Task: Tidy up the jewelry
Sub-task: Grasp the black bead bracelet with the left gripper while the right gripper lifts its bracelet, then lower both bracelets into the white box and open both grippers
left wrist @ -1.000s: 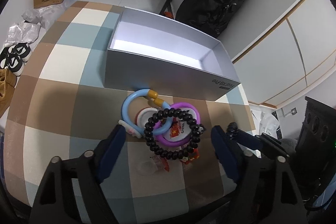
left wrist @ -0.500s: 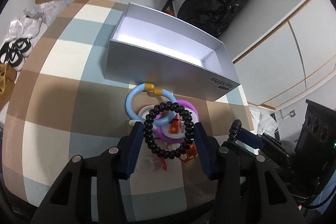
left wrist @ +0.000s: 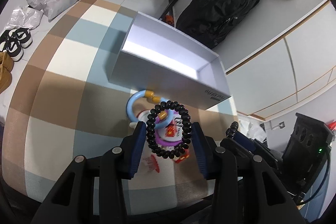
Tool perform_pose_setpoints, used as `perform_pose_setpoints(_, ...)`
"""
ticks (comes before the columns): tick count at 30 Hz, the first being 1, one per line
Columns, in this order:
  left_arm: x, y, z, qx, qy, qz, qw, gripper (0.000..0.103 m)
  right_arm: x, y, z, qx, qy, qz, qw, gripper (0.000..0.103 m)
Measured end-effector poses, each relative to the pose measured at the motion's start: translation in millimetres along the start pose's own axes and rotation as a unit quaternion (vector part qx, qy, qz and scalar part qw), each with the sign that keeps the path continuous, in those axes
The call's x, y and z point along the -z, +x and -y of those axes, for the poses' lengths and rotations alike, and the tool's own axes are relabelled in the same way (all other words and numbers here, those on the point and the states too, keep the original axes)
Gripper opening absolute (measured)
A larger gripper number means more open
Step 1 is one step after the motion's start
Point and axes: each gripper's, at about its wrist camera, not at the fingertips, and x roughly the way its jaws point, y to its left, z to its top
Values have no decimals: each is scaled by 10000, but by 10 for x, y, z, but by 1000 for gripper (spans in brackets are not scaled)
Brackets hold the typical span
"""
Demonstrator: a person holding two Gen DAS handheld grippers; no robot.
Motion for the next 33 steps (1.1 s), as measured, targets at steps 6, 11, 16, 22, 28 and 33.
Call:
perform_pose_setpoints(6,-129,-106,69,91,68,202,9997,38,-154,-127,42,-91,137,278,9995,50)
perform_pose_setpoints(11,-315,-173,185,82,203,330,9992,38,-389,-172,84,-154,308,379,9987,50)
perform_pose_setpoints(16,-534,-146,215,-67,391,360,9986,38,-638,-111,67,-205,281,336,9988,50)
perform_pose_setpoints(22,-834,-25,147,-148,371,283,9988,38,-998,90,2,-221,-14,242,9995,50)
perform_pose_setpoints(28,-947,230,60,-256,424,20,9988,38,-1185,395,65,-230,15,-24,9997,50)
perform_pose_setpoints(33,-978,367,-37,-121,279,-168,9994,38,-1219,636,128,-160,58,-342,9993,50)
